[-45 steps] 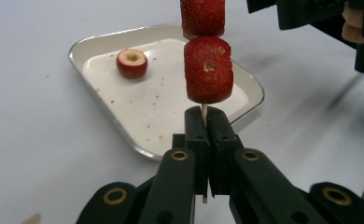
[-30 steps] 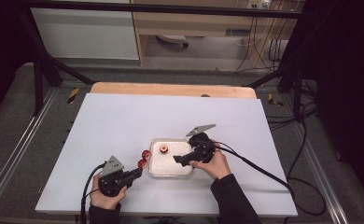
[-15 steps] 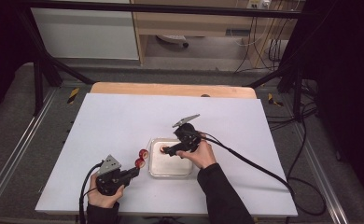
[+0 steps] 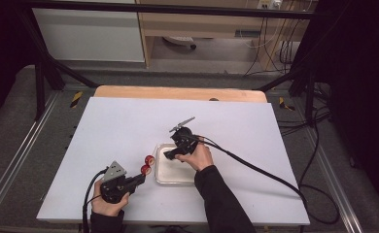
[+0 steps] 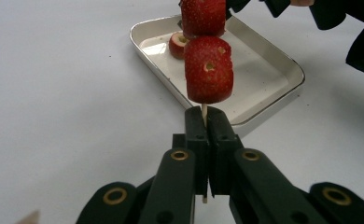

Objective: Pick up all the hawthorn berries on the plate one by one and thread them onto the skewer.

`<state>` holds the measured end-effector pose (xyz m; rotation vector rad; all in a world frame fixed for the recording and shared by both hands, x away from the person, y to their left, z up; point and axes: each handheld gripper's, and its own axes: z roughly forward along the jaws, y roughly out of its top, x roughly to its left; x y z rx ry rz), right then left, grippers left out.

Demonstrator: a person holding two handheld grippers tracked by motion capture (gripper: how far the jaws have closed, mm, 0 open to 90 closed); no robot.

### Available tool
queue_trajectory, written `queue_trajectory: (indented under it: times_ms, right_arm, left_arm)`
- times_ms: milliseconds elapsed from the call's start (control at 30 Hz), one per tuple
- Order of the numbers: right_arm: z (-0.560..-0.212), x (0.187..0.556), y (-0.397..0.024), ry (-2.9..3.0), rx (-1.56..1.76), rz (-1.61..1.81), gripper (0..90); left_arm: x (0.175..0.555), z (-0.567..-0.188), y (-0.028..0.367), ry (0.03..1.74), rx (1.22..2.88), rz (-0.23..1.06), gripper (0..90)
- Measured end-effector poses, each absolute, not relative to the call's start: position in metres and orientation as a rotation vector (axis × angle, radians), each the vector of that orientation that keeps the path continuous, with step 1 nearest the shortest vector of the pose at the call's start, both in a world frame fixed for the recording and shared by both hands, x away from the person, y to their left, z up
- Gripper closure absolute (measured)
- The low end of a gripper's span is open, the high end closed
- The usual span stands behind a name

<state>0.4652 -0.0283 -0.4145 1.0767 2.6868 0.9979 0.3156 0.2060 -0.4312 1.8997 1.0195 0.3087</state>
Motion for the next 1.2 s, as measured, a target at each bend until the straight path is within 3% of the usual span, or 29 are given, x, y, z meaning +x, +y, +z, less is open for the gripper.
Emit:
queue_trajectory:
  times_ms: [767,933,1200]
  right_arm:
    - [-0.427,0.474,-0.018,2.779,1.044,0.885,53.4]
    - [-0.427,0.474,-0.018,2.780,1.054,0.881,60.9]
    - [-0.415,0.470,-0.024,2.760,1.085,0.918,61.3]
  left_arm:
    - [0.316,-0.433,0.205,1.019,1.909,0.303,88.2]
    - [0.316,-0.433,0.204,1.019,1.908,0.302,88.2]
    - [0.315,-0.432,0.204,1.017,1.905,0.305,88.2]
